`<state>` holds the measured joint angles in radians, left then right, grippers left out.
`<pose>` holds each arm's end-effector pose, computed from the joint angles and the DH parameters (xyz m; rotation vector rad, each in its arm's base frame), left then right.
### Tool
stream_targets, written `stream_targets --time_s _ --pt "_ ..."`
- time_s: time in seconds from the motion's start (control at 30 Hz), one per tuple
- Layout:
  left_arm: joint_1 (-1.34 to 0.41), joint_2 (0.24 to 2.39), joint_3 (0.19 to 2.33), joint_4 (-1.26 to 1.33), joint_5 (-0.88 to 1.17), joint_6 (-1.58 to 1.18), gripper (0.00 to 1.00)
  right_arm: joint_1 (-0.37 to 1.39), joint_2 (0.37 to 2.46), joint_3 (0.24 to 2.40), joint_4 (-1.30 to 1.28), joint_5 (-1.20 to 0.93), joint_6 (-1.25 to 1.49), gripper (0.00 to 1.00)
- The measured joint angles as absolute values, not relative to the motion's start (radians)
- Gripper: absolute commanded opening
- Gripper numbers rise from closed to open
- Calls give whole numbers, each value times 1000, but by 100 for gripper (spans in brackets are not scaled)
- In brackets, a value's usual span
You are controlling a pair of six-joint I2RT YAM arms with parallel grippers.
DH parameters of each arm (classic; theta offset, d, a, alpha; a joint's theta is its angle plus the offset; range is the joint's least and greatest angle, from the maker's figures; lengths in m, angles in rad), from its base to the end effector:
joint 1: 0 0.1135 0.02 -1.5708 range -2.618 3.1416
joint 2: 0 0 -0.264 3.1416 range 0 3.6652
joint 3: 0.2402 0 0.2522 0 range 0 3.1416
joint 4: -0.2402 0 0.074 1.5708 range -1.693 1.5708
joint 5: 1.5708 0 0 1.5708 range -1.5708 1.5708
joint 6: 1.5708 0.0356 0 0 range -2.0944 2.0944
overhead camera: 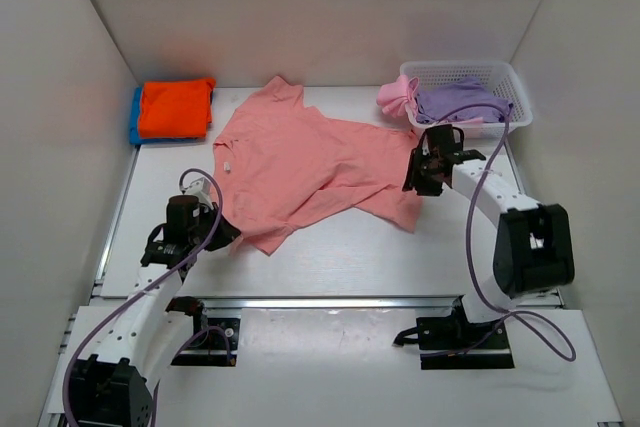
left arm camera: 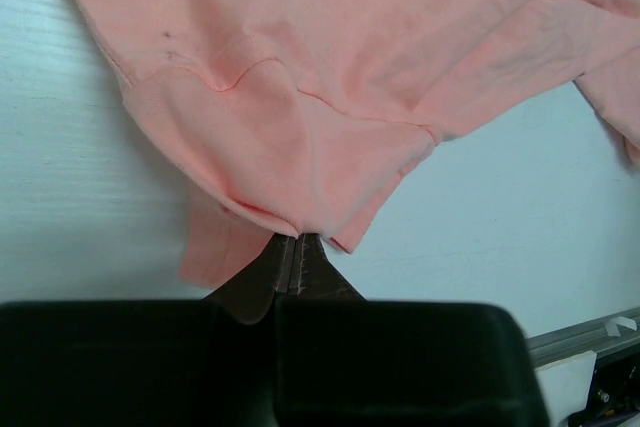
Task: Fold and stack the t-shirts
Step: Flatten out the tshirt
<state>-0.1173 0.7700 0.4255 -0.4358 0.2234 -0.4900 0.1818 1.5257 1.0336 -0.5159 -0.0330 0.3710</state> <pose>0.1566 -0.0264 0.1945 -0.3334 2.3730 -0.5548 0.3055 0.0573 0.2217 0.2331 2.5876 0.2462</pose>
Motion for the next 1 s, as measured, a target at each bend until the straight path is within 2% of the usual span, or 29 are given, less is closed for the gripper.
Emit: stream_targets --time_s 0.13,0.4,0.83,0.87,0.93,1.0 --pt "-122 780 425 -426 222 -488 0 122 1638 1059 -487 -59 454 43" --pt "-125 790 425 -402 221 -489 0 110 1677 1083 -511 -44 564 47" --pt "-128 791 424 -387 222 -490 0 81 1756 1079 -517 -10 647 46" --pt "-128 791 424 -387 222 -490 0 80 1757 1081 -517 -8 648 43" --pt "-128 793 424 -387 222 -490 0 77 1768 1093 -522 -6 643 8" --pt "-128 794 424 -387 222 -490 0 77 1785 1107 -525 -4 646 1"
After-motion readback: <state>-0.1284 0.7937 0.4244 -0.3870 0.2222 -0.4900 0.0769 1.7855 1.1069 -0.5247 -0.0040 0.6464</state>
